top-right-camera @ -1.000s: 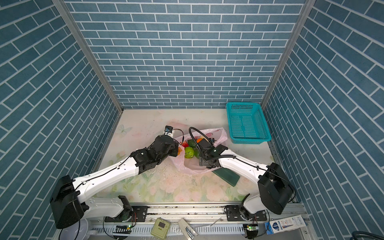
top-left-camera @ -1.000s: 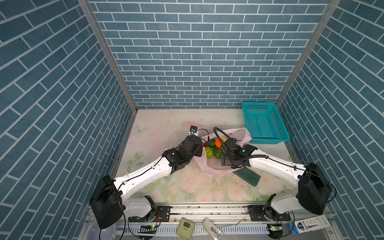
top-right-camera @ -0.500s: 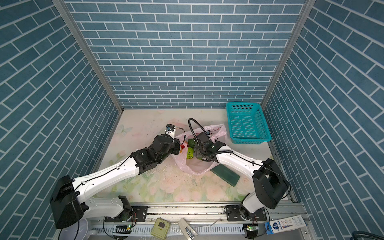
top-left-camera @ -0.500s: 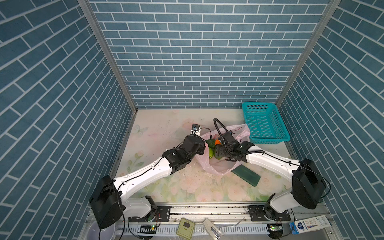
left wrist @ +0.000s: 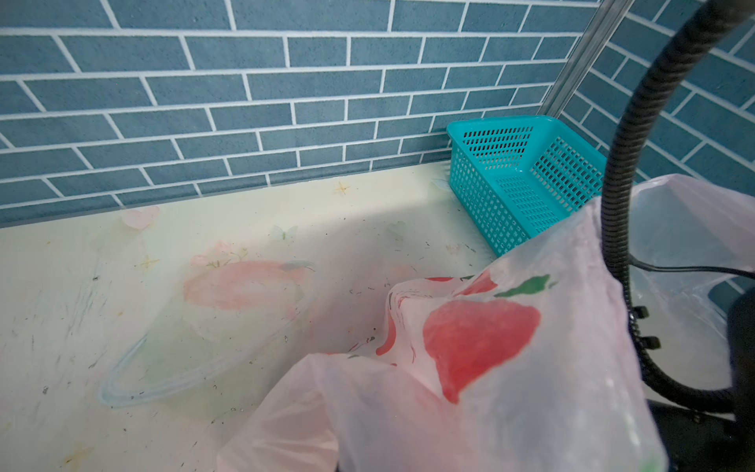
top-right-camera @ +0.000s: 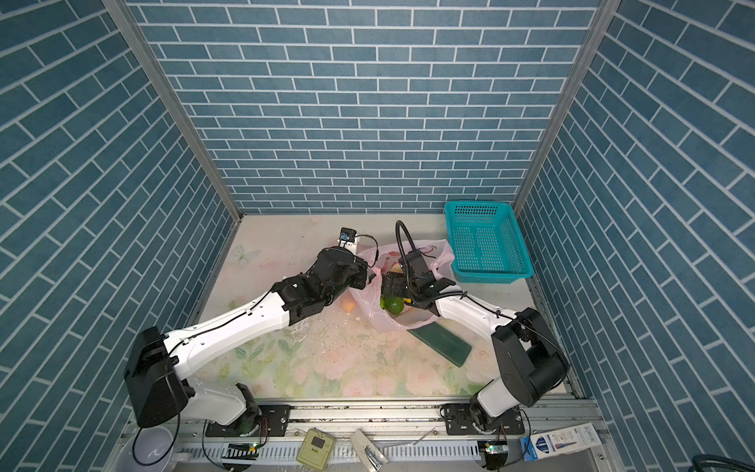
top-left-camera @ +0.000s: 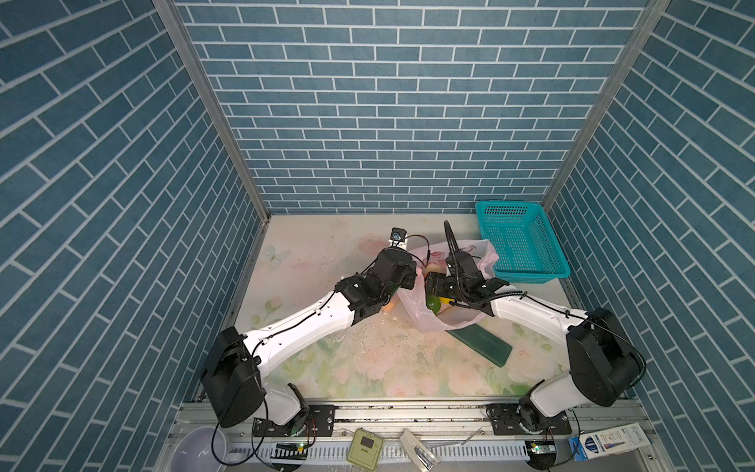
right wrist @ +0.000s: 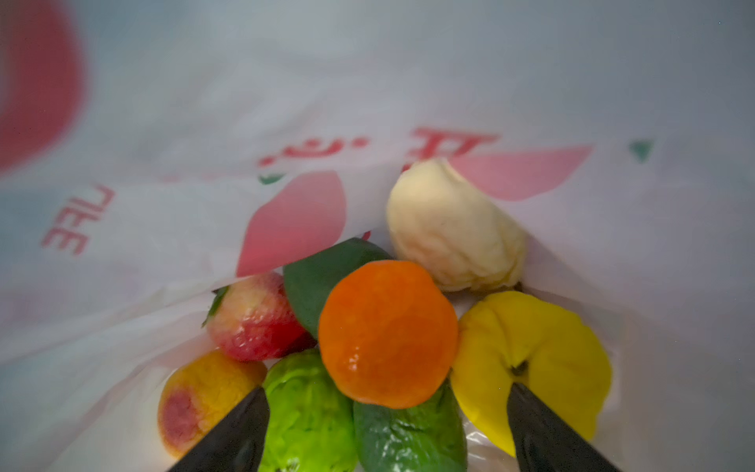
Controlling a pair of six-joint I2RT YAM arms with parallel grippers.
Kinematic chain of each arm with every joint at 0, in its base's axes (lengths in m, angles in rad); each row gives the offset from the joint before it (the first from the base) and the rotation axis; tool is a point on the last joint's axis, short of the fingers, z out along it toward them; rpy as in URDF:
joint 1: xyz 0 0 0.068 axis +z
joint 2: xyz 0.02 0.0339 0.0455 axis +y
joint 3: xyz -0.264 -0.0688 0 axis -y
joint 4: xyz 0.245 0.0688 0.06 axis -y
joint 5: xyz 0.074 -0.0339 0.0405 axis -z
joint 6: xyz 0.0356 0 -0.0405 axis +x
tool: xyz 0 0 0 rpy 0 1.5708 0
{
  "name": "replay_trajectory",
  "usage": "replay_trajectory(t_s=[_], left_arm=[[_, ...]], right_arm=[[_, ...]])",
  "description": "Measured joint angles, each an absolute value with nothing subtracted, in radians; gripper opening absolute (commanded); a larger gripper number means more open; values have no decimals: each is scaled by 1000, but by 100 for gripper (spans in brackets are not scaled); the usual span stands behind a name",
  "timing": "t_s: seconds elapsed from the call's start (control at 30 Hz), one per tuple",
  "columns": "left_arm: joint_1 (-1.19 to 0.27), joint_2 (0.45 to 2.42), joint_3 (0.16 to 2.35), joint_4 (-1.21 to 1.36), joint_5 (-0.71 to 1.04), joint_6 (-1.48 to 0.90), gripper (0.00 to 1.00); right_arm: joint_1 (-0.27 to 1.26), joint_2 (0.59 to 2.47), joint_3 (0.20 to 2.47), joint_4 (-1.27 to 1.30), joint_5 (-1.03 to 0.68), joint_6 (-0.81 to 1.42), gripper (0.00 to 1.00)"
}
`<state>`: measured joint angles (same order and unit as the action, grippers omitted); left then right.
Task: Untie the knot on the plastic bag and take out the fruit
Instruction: 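Position the open right gripper over the orange and green fruit inside the bag, then lower and close the right gripper on the orange while the left holds the bag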
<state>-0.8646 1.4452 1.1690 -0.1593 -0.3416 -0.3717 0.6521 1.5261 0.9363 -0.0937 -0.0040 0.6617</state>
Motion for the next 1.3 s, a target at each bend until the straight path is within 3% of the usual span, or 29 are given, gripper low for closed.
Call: replay_trajectory(t_s=[0.37,0.7,1.07,1.17,1.23,1.3], left_arm=[[-865,1446,1168,-232,-338,-373,0],[-865,1446,1175,-292,-352,-345,0],[-865,1452,1180,-302,-351,-325,0],[-865,1452,1180,-302,-351,-323,0],[-865,1453,1180,-302,-351,-322,0],[-865,1454,1184,-303,-351,-321,0]], right_arm=[[651,1555,938,-12,-43,603,90],[641,1614,1003,-54,20,594,79],[640,1727,1060,-69,48,598,75],[640,1751,1084,-86,52,598,68],[640,1752,1086,-97,56,599,54],[640,1752,1086,-105,60,607,49]])
